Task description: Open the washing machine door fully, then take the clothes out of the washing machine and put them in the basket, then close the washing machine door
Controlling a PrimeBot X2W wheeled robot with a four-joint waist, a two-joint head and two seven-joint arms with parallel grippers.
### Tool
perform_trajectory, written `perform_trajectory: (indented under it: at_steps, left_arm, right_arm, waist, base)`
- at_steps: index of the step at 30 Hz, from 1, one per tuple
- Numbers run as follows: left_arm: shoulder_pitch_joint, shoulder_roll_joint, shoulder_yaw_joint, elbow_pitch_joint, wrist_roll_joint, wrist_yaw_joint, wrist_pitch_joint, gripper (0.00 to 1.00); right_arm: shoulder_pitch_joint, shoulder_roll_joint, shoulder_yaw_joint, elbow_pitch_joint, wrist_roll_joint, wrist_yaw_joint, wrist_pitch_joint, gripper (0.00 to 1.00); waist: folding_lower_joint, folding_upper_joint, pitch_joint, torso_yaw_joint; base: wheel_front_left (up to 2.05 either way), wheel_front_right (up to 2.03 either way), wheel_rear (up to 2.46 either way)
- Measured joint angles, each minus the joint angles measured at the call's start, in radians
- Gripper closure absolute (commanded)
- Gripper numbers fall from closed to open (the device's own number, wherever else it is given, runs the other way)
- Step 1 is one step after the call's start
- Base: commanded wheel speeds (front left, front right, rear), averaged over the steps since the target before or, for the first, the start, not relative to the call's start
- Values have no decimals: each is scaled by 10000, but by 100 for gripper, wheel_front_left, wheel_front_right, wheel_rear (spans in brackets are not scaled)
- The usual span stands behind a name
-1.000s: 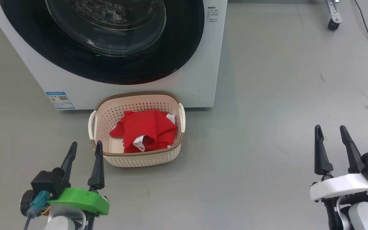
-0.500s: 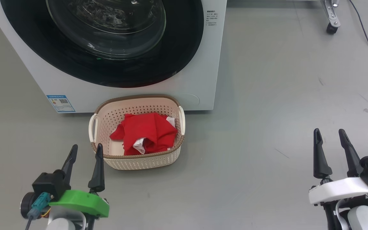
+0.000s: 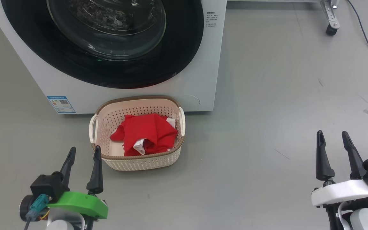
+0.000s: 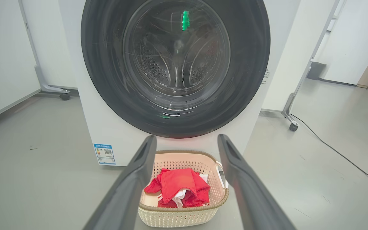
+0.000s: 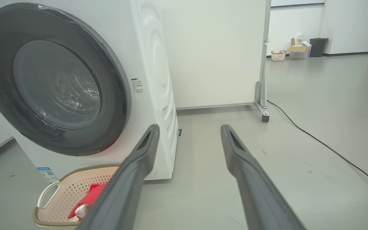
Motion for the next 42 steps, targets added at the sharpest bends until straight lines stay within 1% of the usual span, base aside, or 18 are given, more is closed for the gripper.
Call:
perform_trajectory:
  at_steps: [4, 10, 27, 30, 38, 39, 42]
  left_arm:
    - [6, 0, 29, 10, -19, 0, 0, 0]
    - [11, -2, 176, 13, -77, 0, 0, 0]
    - [43, -4, 199, 42, -144, 0, 0, 0]
    - [55, -6, 245, 42, -176, 0, 0, 0]
    - [58, -8, 284, 35, -209, -2, 0, 0]
    - [59, -12, 299, 40, -286, 2, 0, 100]
    - [163, -90, 247, 343, -276, 6, 2, 100]
  right_arm:
    - [2, 15, -40, -4, -65, 73, 0, 0]
    - [6, 71, -104, -4, -67, 84, 0, 0]
    - [40, 148, -224, -4, -155, 178, 0, 0]
    - [41, 176, -244, -4, -155, 255, 0, 0]
    - [41, 198, -305, -21, -245, 259, 0, 0]
    - [42, 205, -303, -2, -247, 257, 2, 100]
    - [119, 380, -263, 313, -242, 255, 35, 100]
  waist:
    - [0, 0, -15, -2]
    - [0, 0, -40, -16]
    - [0, 0, -35, 15]
    - [0, 0, -21, 17]
    - [0, 0, 35, -2]
    - [0, 0, 46, -5]
    - [0, 0, 46, -5]
  base:
    - [0, 0, 0]
    - [0, 0, 0]
    - [0, 0, 0]
    - [0, 0, 0]
    - [0, 0, 0]
    - [0, 0, 0]
    - [0, 0, 0]
